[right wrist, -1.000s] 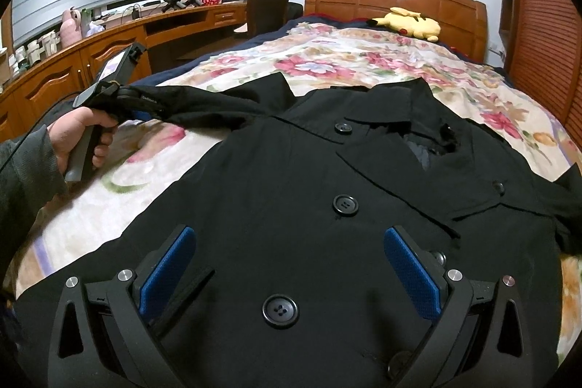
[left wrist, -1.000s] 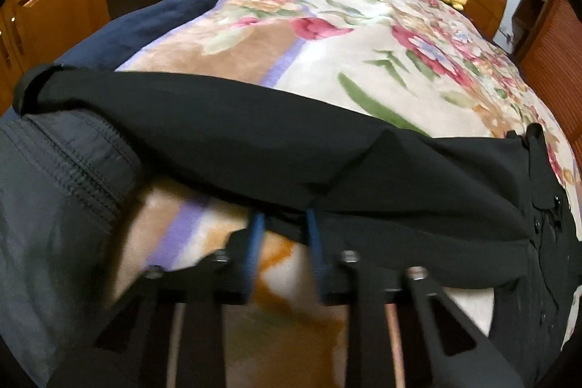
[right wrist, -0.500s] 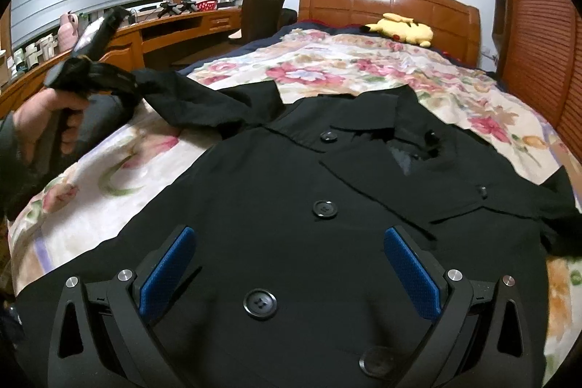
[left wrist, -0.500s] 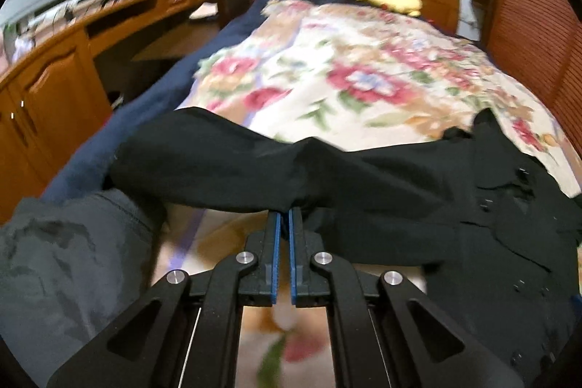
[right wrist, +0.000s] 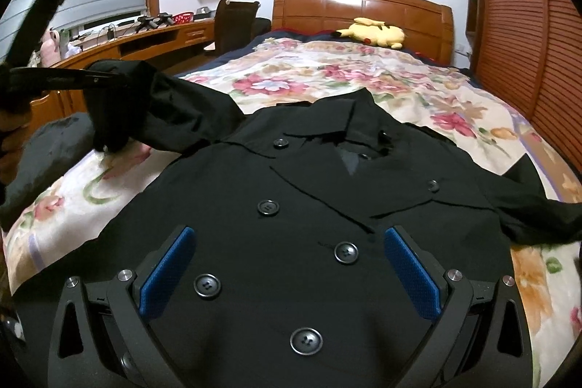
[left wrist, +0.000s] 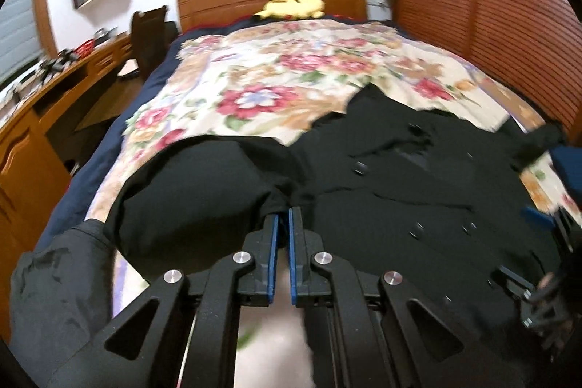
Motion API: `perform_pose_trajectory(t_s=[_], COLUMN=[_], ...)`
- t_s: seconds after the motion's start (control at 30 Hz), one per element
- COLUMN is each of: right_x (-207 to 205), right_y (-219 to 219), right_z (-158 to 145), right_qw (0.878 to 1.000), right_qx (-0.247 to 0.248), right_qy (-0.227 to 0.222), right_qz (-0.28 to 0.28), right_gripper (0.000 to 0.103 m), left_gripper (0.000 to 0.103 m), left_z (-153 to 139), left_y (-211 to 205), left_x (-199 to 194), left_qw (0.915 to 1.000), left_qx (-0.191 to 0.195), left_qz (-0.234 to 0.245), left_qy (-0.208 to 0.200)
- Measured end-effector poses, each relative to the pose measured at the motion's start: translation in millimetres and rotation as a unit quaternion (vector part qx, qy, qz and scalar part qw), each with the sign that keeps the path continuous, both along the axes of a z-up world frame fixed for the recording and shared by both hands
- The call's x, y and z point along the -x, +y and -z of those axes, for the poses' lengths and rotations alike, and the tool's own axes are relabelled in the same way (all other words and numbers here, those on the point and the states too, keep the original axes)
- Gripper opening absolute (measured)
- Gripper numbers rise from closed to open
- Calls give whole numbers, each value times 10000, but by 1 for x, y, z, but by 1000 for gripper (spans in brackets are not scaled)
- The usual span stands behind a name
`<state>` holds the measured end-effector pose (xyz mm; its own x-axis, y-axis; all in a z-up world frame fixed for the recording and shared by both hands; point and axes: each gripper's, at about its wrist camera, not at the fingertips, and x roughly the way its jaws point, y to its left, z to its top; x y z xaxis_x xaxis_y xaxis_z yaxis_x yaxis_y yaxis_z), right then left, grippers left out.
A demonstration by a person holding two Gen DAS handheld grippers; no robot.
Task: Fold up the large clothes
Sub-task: 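Carry the gripped sleeve with the left tool across the coat front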
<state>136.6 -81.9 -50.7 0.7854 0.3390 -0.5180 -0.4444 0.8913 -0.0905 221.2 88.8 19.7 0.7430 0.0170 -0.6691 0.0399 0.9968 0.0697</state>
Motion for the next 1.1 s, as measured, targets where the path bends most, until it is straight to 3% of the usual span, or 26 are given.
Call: perform_pose_trajectory(t_s=[0.1, 0.17, 0.37, 0.53, 0.63, 0.93, 1.1], right_x=[4, 6, 4, 4, 6, 14, 17], right_y=[1, 0, -4, -2, -2, 4, 8], right_z=[2, 2, -3, -3, -3, -3, 2], right_qw=[10000, 10000, 9999, 9999, 9999, 9989, 9965], right_qx=[53, 83, 49, 39, 28, -46, -202], right_qy=[13, 26, 51, 38, 13, -52, 65], right_qz=[-30, -48, -80, -127, -163, -459, -804], right_gripper=[103, 103, 103, 103, 103, 102, 94], left_gripper=[17, 41, 79, 82, 82, 83, 84], left_z=[6, 9, 1, -3, 6, 64, 88], left_y=[-14, -18, -7, 10, 27, 88, 119], left_x=[21, 38, 79, 90, 83, 39, 16], left_qw=[9997, 9993, 9990, 9987, 9991, 9975, 9928], left_qx=[-151, -180, -195, -152, -160, 73, 356], left_qz=[198, 323, 278, 126, -30, -686, -1083], left_qy=[29, -27, -307, -478, -380, 127, 380])
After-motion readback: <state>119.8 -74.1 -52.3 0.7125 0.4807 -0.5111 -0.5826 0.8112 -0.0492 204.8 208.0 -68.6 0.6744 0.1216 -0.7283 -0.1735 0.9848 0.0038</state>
